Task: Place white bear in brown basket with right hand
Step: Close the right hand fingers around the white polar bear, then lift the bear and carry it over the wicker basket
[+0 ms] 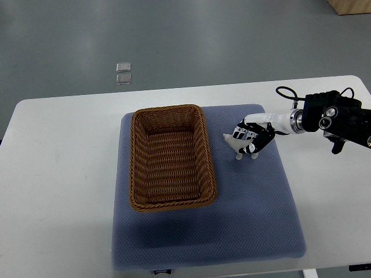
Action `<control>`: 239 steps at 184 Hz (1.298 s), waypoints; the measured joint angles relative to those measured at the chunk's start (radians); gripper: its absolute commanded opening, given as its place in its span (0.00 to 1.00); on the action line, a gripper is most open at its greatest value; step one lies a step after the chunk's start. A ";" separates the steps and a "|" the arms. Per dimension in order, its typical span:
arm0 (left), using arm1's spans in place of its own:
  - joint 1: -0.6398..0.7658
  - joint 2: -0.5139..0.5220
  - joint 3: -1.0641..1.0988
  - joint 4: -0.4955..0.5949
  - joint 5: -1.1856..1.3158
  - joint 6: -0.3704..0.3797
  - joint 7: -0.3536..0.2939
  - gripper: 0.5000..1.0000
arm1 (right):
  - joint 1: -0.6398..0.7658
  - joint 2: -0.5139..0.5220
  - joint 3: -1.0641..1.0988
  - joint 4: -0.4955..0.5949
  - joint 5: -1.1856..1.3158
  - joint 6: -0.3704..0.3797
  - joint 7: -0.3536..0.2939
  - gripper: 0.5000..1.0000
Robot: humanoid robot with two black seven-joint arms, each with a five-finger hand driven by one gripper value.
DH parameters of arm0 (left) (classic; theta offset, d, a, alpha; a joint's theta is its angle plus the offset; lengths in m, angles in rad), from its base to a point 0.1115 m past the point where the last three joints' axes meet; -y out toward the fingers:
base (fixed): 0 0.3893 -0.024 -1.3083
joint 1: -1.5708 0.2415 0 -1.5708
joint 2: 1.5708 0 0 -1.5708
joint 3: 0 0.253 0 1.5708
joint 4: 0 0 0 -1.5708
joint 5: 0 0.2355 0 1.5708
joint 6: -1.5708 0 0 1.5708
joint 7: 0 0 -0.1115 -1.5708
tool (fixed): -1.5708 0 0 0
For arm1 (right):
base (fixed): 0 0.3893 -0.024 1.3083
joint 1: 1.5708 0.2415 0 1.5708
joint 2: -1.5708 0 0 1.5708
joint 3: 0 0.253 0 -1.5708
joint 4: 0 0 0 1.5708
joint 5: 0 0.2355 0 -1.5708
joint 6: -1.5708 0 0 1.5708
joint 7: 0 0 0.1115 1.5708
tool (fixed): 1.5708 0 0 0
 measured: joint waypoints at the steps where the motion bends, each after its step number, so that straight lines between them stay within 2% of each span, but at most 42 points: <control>1: 0.000 0.000 0.000 0.000 0.000 0.000 0.000 1.00 | 0.001 0.000 0.000 0.000 0.000 0.000 0.000 0.00; 59: 0.000 0.000 0.000 -0.003 0.000 0.000 0.000 1.00 | 0.103 -0.049 0.001 0.030 0.015 0.027 0.001 0.00; 106: 0.000 0.000 0.002 -0.004 0.000 0.000 0.000 1.00 | 0.203 -0.093 0.001 0.110 0.055 0.031 -0.004 0.00; 133: 0.000 0.000 0.004 -0.005 0.000 0.000 0.000 1.00 | 0.260 -0.084 0.000 0.144 0.110 0.025 -0.005 0.00; 186: -0.004 0.000 0.005 -0.004 0.000 0.000 0.000 1.00 | 0.275 0.079 -0.017 0.121 0.121 -0.021 -0.003 0.00; 239: -0.004 0.000 0.003 -0.003 0.000 0.000 0.000 1.00 | 0.218 0.285 -0.019 -0.031 0.109 -0.058 0.000 0.00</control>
